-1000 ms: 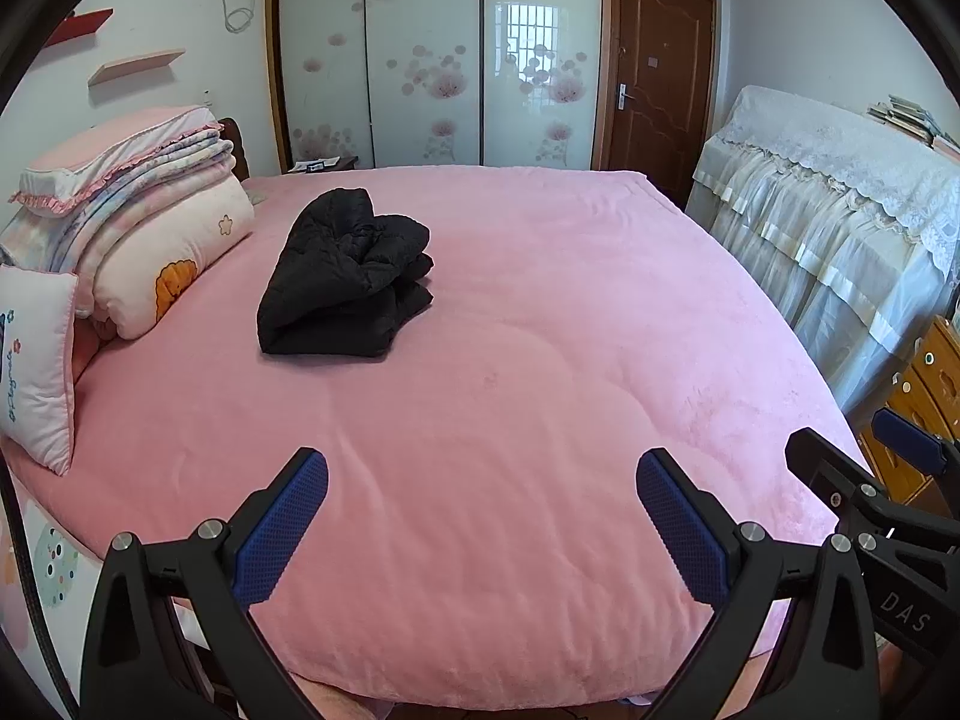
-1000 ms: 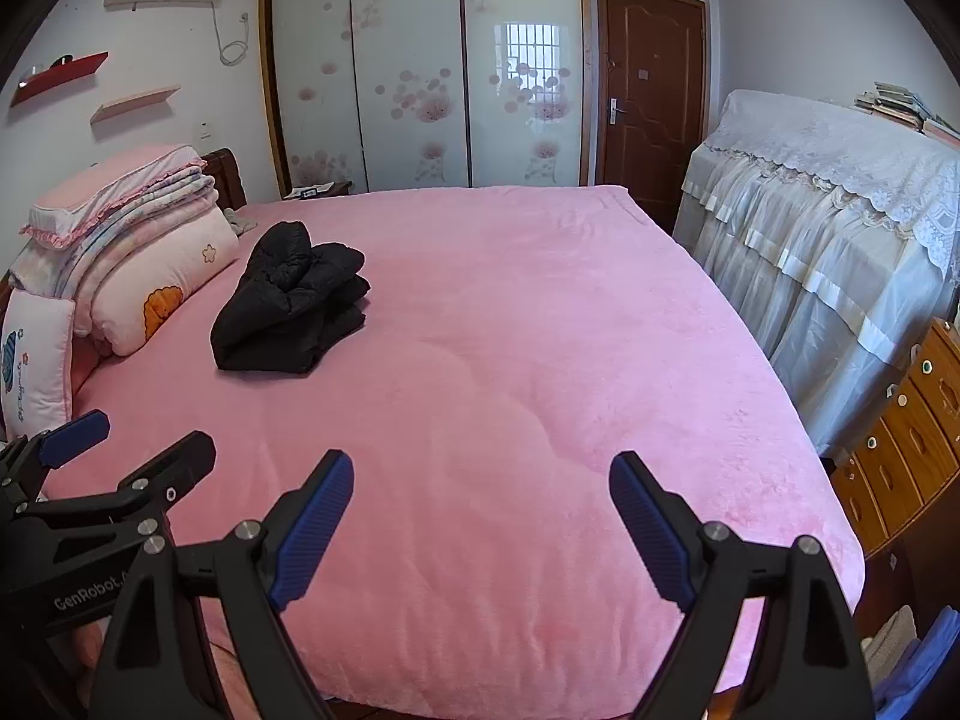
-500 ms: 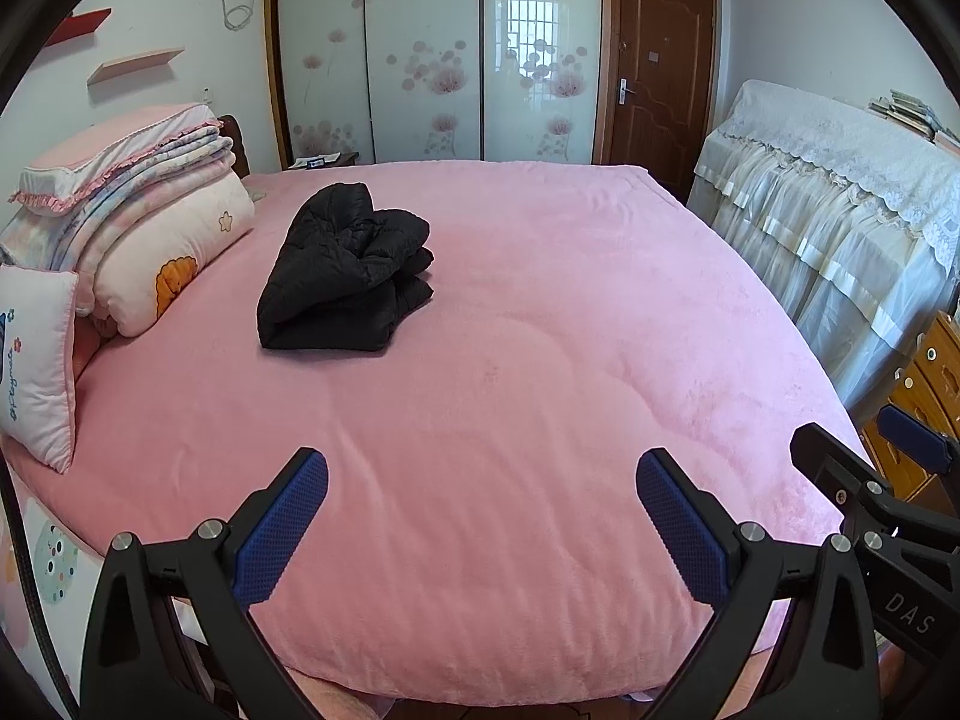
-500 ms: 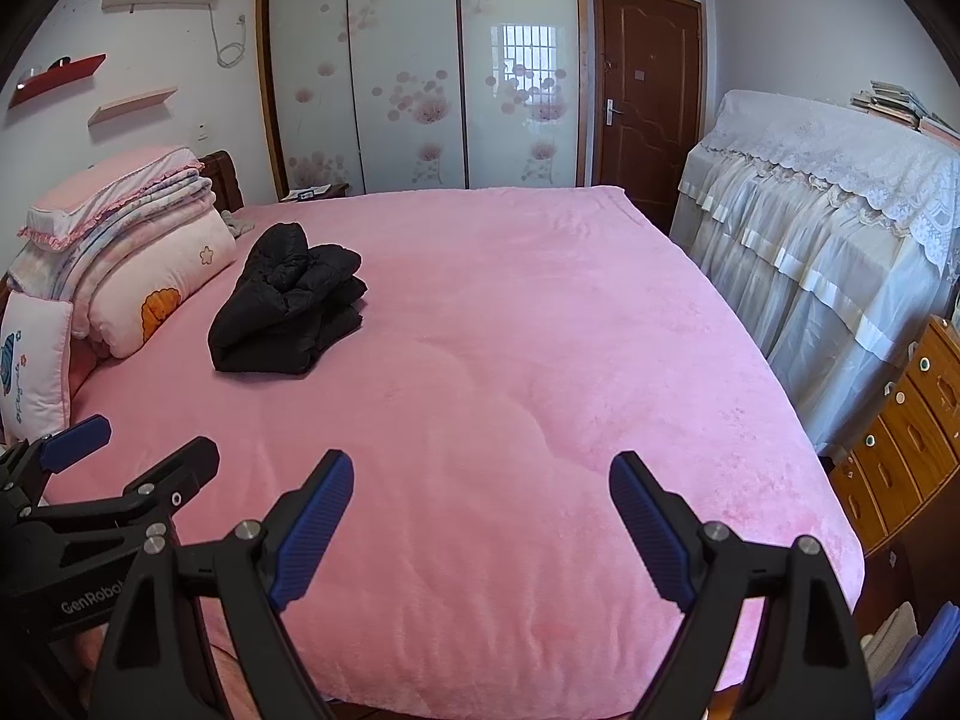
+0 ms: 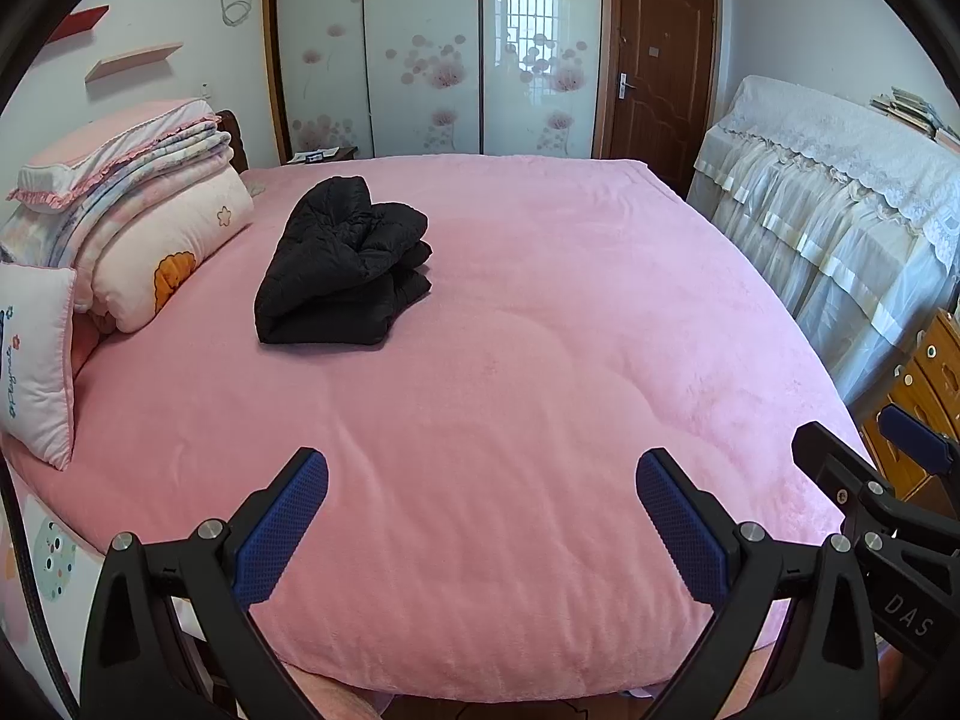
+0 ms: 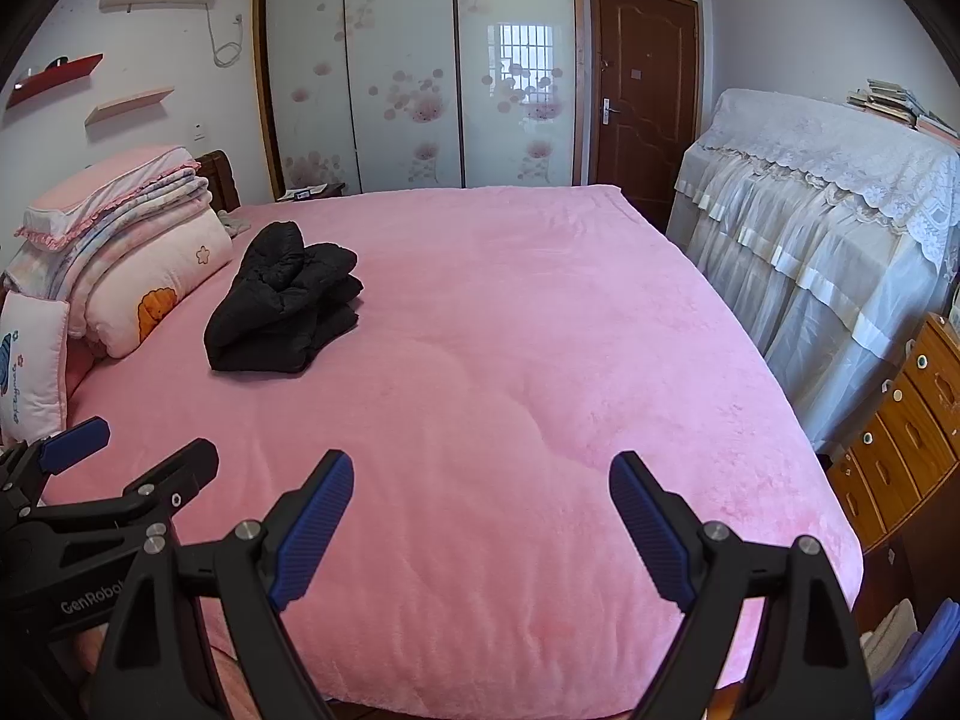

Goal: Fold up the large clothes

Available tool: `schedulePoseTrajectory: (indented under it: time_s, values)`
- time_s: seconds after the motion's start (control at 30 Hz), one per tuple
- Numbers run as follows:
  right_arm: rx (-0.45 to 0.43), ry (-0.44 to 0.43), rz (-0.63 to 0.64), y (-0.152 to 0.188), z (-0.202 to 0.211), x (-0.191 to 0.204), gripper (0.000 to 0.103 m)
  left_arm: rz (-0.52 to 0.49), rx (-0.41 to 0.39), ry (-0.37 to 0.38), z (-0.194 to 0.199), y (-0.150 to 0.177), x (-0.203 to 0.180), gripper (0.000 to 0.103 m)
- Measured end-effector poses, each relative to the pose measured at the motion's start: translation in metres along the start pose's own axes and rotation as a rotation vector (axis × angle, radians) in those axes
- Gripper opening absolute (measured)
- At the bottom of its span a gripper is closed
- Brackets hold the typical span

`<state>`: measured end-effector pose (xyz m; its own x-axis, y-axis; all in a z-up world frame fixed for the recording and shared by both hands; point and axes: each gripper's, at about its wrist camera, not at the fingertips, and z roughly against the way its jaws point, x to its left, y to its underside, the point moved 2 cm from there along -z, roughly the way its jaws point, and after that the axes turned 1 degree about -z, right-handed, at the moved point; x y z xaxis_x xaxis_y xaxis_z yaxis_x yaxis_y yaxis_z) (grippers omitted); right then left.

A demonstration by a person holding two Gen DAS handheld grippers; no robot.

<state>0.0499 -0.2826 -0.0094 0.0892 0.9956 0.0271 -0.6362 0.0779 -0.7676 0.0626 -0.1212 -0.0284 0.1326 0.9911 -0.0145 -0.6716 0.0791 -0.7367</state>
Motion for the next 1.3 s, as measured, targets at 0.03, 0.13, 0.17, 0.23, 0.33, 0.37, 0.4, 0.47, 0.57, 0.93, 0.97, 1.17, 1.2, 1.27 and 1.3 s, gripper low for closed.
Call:
schedulePoseTrajectory:
  time_s: [0.03,0.13,0.17,0.23,0.33,0.37,0.4,0.47,0.57,0.93,0.97,1.17,1.2,1.27,1.3]
  values:
    - [0.0,0.0,-0.001,0.0,0.0,-0.001,0.088,0.0,0.001,0.0,0.0,0.0,0.0,0.102]
    - [0.002,-0.001,-0.002,0.001,0.0,-0.002,0.088,-0.001,0.002,-0.001,0.0,0.001,0.0,0.102]
    - [0.001,-0.001,-0.001,0.001,0.0,-0.002,0.088,-0.001,0.002,0.0,0.0,0.001,0.0,0.102]
    - [0.001,0.0,0.0,0.001,0.0,-0.002,0.088,-0.001,0.003,0.0,0.0,0.002,0.0,0.102]
    - [0.002,0.0,-0.001,0.001,0.0,-0.002,0.088,-0.002,0.002,-0.002,0.0,0.001,0.0,0.102]
    - [0.002,0.0,0.0,0.001,0.0,-0.003,0.088,-0.003,0.001,-0.003,0.0,0.001,-0.001,0.102]
    - [0.002,-0.001,0.0,0.0,-0.001,-0.002,0.088,-0.006,0.0,-0.004,0.0,0.002,-0.001,0.102]
    - [0.004,0.0,0.0,0.001,0.0,-0.003,0.088,-0.01,-0.003,-0.008,0.001,0.003,-0.002,0.102]
    - [0.003,0.002,-0.002,0.003,0.0,-0.003,0.088,-0.014,-0.005,-0.011,0.001,0.005,-0.002,0.102]
    - [-0.001,0.01,0.002,0.007,0.0,-0.008,0.088,-0.011,-0.001,-0.001,-0.001,0.005,-0.004,0.101]
    - [0.0,0.009,0.0,0.007,-0.001,-0.008,0.088,-0.011,-0.001,0.001,-0.001,0.004,-0.004,0.101]
    - [0.0,0.01,0.001,0.008,-0.001,-0.01,0.088,-0.011,0.0,0.001,-0.002,0.004,-0.004,0.101]
    - [0.0,0.01,0.001,0.008,-0.001,-0.011,0.088,-0.01,0.001,0.001,-0.002,0.004,-0.004,0.101]
    - [0.0,0.008,0.001,0.006,-0.001,-0.009,0.088,-0.011,0.003,0.0,-0.002,0.003,-0.004,0.101]
    - [0.002,0.007,0.0,0.007,-0.001,-0.01,0.088,-0.011,0.005,-0.001,-0.003,0.003,-0.005,0.101]
